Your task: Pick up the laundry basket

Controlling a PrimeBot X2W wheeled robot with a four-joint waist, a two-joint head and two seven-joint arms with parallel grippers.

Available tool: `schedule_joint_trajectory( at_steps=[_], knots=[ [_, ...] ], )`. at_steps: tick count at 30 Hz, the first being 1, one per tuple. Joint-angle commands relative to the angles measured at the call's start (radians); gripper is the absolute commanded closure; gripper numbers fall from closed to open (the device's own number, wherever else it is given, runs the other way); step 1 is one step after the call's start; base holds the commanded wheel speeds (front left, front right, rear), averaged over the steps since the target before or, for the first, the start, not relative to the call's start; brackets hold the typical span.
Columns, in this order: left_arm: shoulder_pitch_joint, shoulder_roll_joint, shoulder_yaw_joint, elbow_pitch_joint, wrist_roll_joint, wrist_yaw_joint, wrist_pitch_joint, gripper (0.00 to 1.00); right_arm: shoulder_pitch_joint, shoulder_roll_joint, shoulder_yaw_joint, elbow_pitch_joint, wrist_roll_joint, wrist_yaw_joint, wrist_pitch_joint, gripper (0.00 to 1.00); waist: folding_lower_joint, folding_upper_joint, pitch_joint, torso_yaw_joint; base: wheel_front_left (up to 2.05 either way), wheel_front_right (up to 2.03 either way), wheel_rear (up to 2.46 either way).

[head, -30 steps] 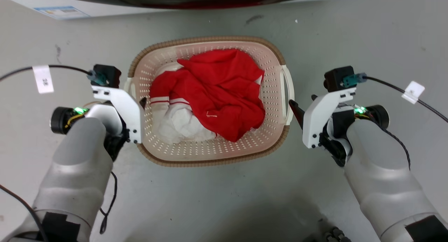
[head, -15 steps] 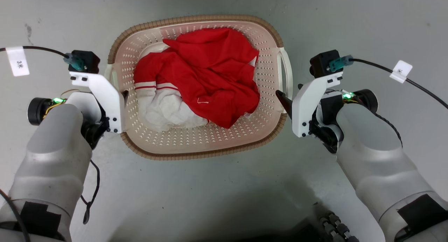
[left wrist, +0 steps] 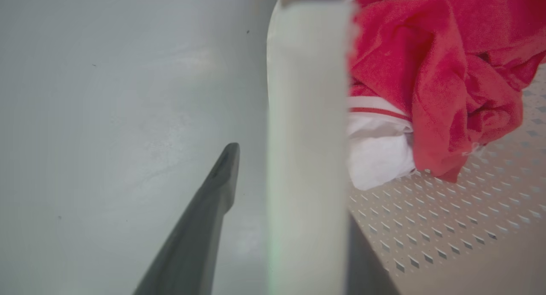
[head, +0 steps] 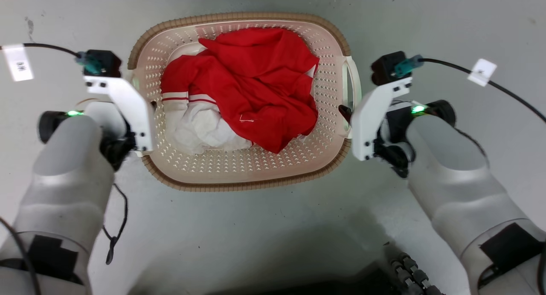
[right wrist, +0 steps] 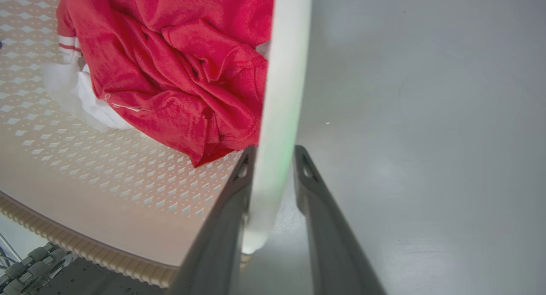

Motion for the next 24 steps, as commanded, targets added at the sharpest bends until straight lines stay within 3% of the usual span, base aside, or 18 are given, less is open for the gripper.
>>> schedule_joint_trajectory(
  at_steps=[1, 15, 24],
  knots=[
    [-0.015, 0.0, -0.005, 0.005, -0.01, 0.003, 0.0, 1.0, -0.017, -0.004, 0.011, 0.013, 0.012, -0.002, 0.01, 1.0, -0.0001, 0.0, -0.001, 0.002, 0.0, 0.0, 0.0],
    [-0.025, -0.004, -0.067, 0.019, -0.101, 0.002, 0.051, 1.0, -0.059, -0.008, 0.073, 0.066, 0.075, -0.001, 0.016, 1.0, -0.0001, 0.0, -0.03, 0.008, 0.0, 0.0, 0.0],
    [0.012, -0.061, -0.091, 0.048, -0.168, 0.002, 0.108, 1.0, -0.027, -0.004, 0.098, 0.1, 0.09, -0.001, 0.072, 1.0, -0.0001, 0.0, -0.156, 0.027, 0.0, 0.0, 0.0]
  ],
)
